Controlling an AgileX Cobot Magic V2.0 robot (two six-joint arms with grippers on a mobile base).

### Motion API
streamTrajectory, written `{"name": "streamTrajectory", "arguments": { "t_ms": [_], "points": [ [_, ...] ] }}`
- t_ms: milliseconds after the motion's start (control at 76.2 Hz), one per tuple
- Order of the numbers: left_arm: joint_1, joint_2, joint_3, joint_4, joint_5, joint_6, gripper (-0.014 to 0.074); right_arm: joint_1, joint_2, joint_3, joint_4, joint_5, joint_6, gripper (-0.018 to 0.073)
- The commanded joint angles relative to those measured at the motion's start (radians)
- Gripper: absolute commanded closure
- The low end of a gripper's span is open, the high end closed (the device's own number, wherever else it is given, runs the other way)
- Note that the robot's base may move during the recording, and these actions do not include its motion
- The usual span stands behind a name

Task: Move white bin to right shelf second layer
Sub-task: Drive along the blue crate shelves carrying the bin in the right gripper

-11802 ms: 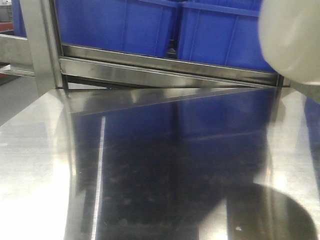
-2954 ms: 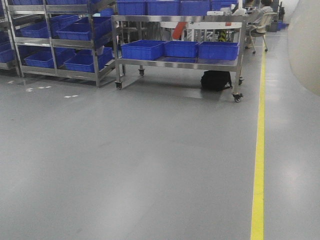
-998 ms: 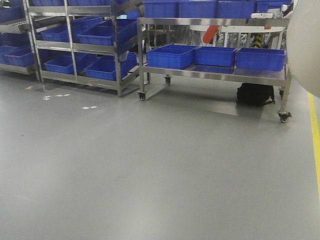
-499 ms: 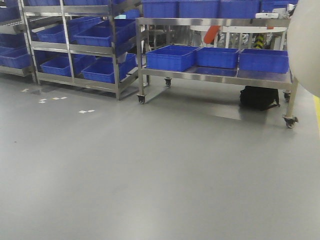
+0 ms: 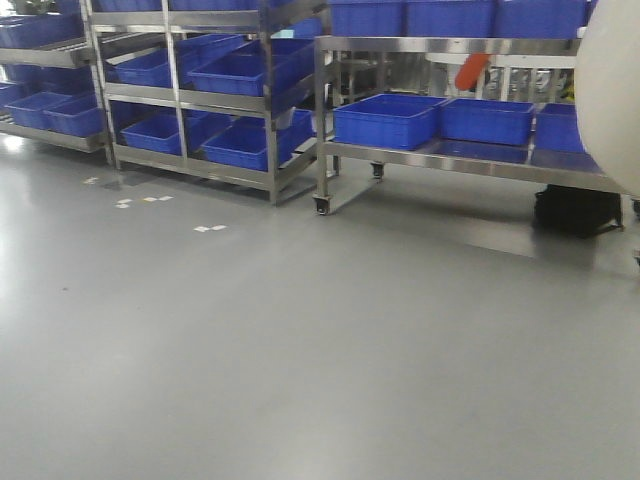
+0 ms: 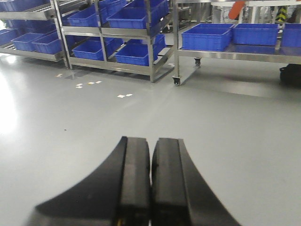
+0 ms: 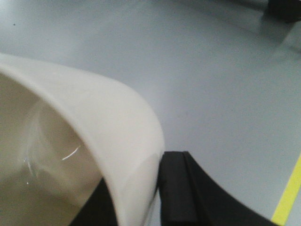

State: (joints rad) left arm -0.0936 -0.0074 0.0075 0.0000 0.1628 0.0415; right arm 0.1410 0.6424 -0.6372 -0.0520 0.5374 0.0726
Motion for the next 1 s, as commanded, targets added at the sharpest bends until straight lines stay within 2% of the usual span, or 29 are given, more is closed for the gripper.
{"name": "streamTrajectory", "arguments": {
  "t_ms": [0, 985],
  "points": [
    [-0.005, -0.016, 0.037, 0.000, -0.085, -0.003, 0.0512, -0.006, 0.002, -0.033, -0.003, -0.095, 0.001, 0.0504],
    [-0.005, -0.016, 0.037, 0.000, -0.085, -0.003, 0.0512, -0.006, 0.002, -0.033, -0.003, -0.095, 0.001, 0.0504]
  ]
}}
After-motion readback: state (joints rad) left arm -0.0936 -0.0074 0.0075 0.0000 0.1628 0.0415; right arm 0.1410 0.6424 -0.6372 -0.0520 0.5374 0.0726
